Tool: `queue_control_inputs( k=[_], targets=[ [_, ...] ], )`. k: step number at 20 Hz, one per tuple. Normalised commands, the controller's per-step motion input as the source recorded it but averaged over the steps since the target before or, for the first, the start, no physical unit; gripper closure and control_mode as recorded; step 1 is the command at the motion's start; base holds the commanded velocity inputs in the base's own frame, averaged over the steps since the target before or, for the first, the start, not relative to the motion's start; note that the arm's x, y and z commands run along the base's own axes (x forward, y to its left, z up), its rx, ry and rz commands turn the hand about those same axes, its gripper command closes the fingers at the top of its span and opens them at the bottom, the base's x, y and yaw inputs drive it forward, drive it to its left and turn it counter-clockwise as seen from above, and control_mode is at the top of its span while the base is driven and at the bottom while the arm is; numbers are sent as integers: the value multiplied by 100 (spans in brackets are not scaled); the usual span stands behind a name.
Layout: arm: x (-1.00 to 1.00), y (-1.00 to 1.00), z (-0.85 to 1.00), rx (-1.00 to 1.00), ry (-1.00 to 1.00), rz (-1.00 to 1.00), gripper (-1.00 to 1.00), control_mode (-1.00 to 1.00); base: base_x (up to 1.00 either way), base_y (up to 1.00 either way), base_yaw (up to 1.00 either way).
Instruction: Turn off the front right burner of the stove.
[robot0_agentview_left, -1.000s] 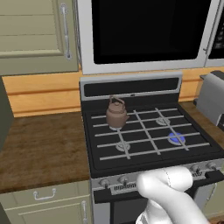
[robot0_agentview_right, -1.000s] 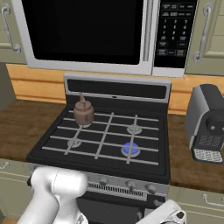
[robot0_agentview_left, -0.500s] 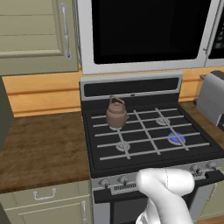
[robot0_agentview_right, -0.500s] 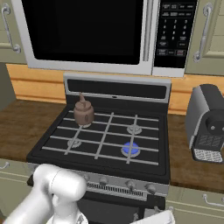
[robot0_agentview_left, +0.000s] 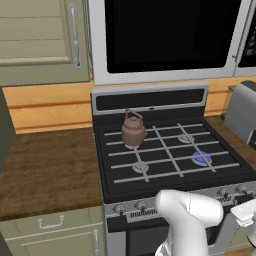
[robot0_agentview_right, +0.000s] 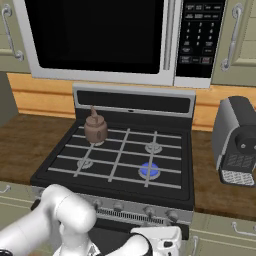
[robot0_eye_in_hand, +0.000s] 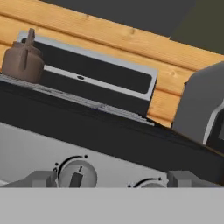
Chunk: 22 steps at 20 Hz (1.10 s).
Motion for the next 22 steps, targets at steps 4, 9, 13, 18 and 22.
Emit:
queue_control_inputs(
  k=[4,9,13,18,22],
  targets=[
    [10,-39,-10,-4,-5,4,-100,-100,0,0,0],
    [0,-82,-24,-9,-10,11,-100,-100,0,0,0],
    [0,-2,-49,-21,-2,12,-100,-100,0,0,0],
    [2,-14,-46,-16,-9,11,-100,-100,0,0,0],
    [26,-13,-18,-5,-10,0,-100,-100,0,0,0]
  ],
)
